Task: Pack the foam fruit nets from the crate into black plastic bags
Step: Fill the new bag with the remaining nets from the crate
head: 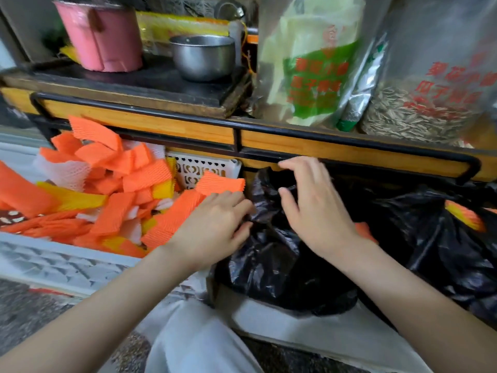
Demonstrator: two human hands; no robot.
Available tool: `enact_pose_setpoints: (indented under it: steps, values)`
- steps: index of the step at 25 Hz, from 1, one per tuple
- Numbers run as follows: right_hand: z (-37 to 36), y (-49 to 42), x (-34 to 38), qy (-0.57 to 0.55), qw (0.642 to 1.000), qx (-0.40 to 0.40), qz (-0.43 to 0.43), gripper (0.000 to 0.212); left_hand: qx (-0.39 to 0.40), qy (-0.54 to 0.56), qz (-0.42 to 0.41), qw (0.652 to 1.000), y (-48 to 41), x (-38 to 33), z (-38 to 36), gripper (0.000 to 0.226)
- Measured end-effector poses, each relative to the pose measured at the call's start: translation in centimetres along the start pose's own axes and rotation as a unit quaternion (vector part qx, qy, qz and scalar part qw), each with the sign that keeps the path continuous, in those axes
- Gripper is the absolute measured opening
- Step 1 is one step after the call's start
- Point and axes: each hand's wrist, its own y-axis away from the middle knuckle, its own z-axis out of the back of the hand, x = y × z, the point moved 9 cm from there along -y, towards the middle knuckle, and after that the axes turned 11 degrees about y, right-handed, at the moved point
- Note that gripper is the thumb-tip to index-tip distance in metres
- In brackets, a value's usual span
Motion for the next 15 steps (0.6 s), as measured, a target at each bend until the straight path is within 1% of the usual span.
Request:
enact_pose_setpoints:
  steps: [2,4,6,7,9,12,13,15]
  values:
    - [-3.3,-2.0,3.5,-0.029,0.997,0.061,0.044,0.037,-0.008,0.014,0.071,0.997,1.6,5.4,0.6,0.038]
    - [-7.4,-4.1,5.5,-0.041,0.99,0.116,0.065,0.039,-0.03,0.056,0.153,0.986,2.8,11.1,0.6,0.039]
    - [-11.7,-5.9,6.0,-0.029,0.983,0.172,0.059,0.043,-0.039,0.083,0.224,0.97,3.2,16.0,-0.3,0.037]
    - [-13.8,-6.7,5.9,-0.014,0.979,0.197,0.049,0.044,-0.026,0.088,0.256,0.962,3.2,18.0,-1.3,0.042]
    - [-17.4,-7.8,5.2,0.028,0.97,0.24,0.033,0.047,0.024,0.105,0.314,0.943,2.9,21.3,-3.8,0.053]
    - [-21.3,-7.8,4.2,0.083,0.948,0.307,0.01,0.056,0.112,0.119,0.362,0.918,2.3,24.6,-8.0,0.068]
    - [-22.1,-7.7,3.9,0.096,0.943,0.319,0.006,0.057,0.151,0.123,0.377,0.905,2.4,25.3,-9.4,0.071]
    - [-22.7,-7.8,3.7,0.119,0.943,0.311,0.006,0.052,0.213,0.136,0.399,0.881,2.8,26.0,-11.8,0.076]
